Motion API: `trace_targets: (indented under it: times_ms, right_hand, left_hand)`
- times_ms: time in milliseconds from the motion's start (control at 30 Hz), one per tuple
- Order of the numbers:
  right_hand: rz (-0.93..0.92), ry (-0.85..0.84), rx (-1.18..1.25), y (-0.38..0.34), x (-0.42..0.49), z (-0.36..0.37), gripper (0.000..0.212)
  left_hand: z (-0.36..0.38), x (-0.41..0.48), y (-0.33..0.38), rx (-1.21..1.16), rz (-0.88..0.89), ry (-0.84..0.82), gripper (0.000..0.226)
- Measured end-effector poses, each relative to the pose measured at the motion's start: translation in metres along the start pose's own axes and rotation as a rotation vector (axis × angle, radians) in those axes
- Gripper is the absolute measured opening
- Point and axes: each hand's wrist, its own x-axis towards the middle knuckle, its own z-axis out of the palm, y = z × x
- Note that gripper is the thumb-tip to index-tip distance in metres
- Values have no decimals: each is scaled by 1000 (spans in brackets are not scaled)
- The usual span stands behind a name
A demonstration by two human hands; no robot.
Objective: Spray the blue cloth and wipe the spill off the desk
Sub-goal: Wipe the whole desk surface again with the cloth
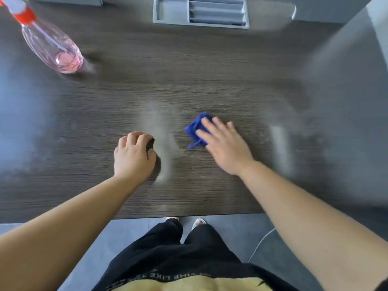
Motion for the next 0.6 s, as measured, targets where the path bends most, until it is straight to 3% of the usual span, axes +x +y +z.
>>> trace_targets:
  times_ms: [100,167,233,333,400,433,500,600]
  right_hand:
    - [559,3,138,35,19,-9,46]
    - [850,50,211,12,47,-12,50]
    - [754,52,203,-31,68,-10,53]
    - [188,-23,175,-72,60,-3,51]
    - [-70,-47,113,-48,46,-2,48]
    - [-100,-48,92,-26,42,-3,49]
    - [15,-14,64,31,41,-7,48]
    - [488,-29,142,109,48,-21,47]
  left_hand:
    - [0,2,-1,-11,-8,-5,37]
    - [0,1,1,-43,-37,-8,36]
    - [0,3,5,-87,-58,7,35]
    - [3,10,13,-125,-65,30,34]
    - [5,18,24,-136,-53,37,34]
    - [7,20,30,-136,-51,34,34]
    - [12,27,47,-127,-28,31,33]
    - [17,38,75,-123,3,6,34]
